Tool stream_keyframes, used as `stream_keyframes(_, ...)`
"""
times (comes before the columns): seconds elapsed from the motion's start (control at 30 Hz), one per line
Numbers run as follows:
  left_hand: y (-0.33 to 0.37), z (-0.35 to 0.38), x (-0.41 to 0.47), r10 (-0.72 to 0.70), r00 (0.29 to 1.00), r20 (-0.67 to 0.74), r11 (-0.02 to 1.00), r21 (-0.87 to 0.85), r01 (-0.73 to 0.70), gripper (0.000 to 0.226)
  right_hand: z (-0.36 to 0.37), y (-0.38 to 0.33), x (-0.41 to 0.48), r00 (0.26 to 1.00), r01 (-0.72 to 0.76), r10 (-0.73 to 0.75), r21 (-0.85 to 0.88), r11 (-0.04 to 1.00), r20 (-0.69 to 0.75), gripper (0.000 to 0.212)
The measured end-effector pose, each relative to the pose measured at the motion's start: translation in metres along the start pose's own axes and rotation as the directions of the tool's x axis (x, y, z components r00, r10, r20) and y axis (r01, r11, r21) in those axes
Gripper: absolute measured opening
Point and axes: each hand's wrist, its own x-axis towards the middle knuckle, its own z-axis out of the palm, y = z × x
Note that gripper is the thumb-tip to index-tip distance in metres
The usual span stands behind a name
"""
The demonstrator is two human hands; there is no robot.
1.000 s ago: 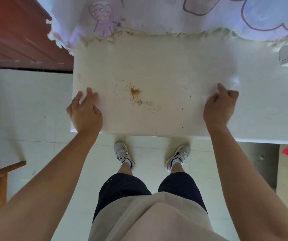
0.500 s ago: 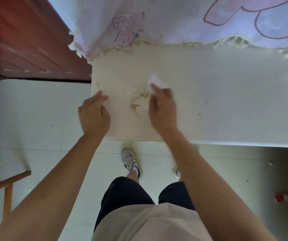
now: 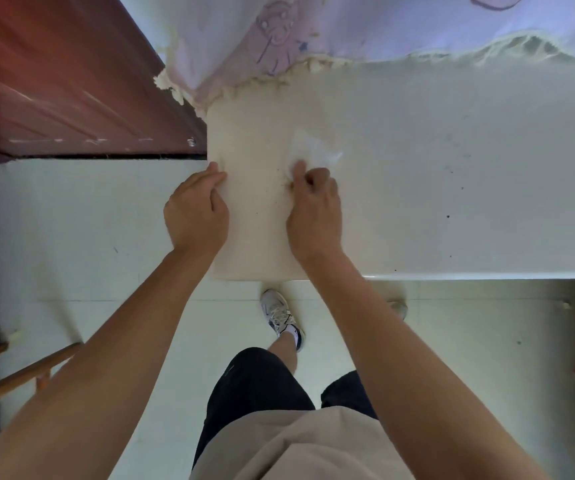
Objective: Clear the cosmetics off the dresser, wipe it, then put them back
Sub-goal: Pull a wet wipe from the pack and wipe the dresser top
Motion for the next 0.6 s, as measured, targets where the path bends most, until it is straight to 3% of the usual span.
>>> stream_keyframes(0.1, -0.006, -0.002, 0.002, 0.029, 1.0, 0.01, 0.999, -0.017, -0.029, 0.042, 0.003, -0.018, 0.004, 0.989, 0.064, -0.089, 0.201, 0.977, 0.117, 0.045)
stream_keyframes(0.17, -0.007, -0.003, 0.0, 0.044, 0.998, 0.037, 0.999, -0.018, -0.043, 0.042, -0.016, 0.002, 0.018, 0.998, 0.035, -0.048, 0.266, 0.963, 0.044, 0.036)
stream_keyframes(0.23, -0.008, -0.004, -0.002, 0.06, 0.995, 0.084, 0.998, 0.013, -0.061, 0.04, -0.038, 0.039, 0.046, 0.978, -0.124, 0.161, 0.256, 0.959, -0.13, 0.035)
stream_keyframes(0.33, -0.013, -0.006, -0.002, 0.088, 0.988, 0.13, 0.993, 0.069, -0.097, 0.042, -0.062, 0.091, 0.091, 0.838, -0.465, 0.489, 0.151, 0.872, -0.244, 0.039)
stream_keyframes(0.4, -0.017, -0.009, 0.0, 0.095, 0.986, 0.138, 0.991, 0.081, -0.107, 0.042, -0.059, 0.096, 0.114, 0.809, -0.544, 0.534, 0.03, 0.838, -0.246, 0.043)
stream_keyframes(0.47, -0.018, -0.01, 0.004, 0.105, 0.986, 0.131, 0.991, 0.073, -0.115, 0.041, -0.045, 0.067, 0.129, 0.856, -0.489, 0.474, -0.024, 0.872, -0.205, 0.044)
stream_keyframes(0.6, -0.017, -0.01, 0.008, 0.106, 0.988, 0.111, 0.994, 0.028, -0.11, 0.04, -0.002, -0.012, 0.13, 0.989, -0.138, 0.145, -0.138, 0.981, 0.036, 0.054)
